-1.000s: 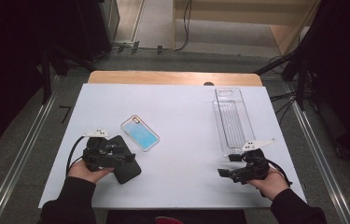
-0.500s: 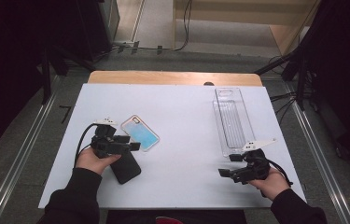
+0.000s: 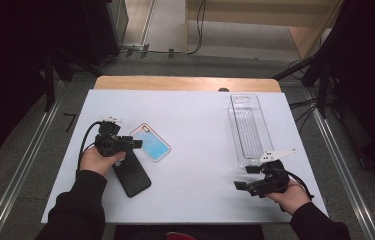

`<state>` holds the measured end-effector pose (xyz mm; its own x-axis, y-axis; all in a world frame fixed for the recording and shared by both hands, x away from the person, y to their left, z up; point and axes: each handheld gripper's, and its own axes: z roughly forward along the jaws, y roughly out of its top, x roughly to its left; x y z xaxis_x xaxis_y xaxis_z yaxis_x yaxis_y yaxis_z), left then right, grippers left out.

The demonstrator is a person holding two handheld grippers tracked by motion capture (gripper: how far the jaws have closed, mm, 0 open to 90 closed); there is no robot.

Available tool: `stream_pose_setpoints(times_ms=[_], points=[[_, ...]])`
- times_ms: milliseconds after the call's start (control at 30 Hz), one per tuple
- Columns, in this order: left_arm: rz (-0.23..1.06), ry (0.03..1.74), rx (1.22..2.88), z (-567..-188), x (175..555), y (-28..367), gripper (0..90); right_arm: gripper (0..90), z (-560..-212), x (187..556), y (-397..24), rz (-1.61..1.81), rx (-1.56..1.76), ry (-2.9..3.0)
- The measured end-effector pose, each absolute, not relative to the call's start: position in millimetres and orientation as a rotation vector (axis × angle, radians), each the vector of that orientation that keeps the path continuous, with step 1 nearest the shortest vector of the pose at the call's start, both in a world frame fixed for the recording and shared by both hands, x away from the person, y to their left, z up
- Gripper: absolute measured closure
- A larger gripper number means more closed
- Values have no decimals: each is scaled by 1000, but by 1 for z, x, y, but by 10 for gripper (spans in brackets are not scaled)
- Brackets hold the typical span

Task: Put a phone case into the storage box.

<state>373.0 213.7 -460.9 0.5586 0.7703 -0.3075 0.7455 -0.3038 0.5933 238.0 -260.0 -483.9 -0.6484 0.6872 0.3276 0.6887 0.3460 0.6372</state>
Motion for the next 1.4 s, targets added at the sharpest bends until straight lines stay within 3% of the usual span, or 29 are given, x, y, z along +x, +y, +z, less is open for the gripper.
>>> stream_pose_setpoints(times_ms=[133,267,600,1400], points=[[58,1258,2103,-468,383,224,651,155,-484,238,-260,-1219,-1317,-2576],[115,1258,2124,-468,391,232,899,155,-484,238,-260,-1217,-1314,-2577],[120,1376,2116,-483,408,235,900,155,-484,237,-261,-1216,-1313,-2576],[108,1284,2143,-489,430,200,897,155,-485,236,-261,-1204,-1314,-2584]])
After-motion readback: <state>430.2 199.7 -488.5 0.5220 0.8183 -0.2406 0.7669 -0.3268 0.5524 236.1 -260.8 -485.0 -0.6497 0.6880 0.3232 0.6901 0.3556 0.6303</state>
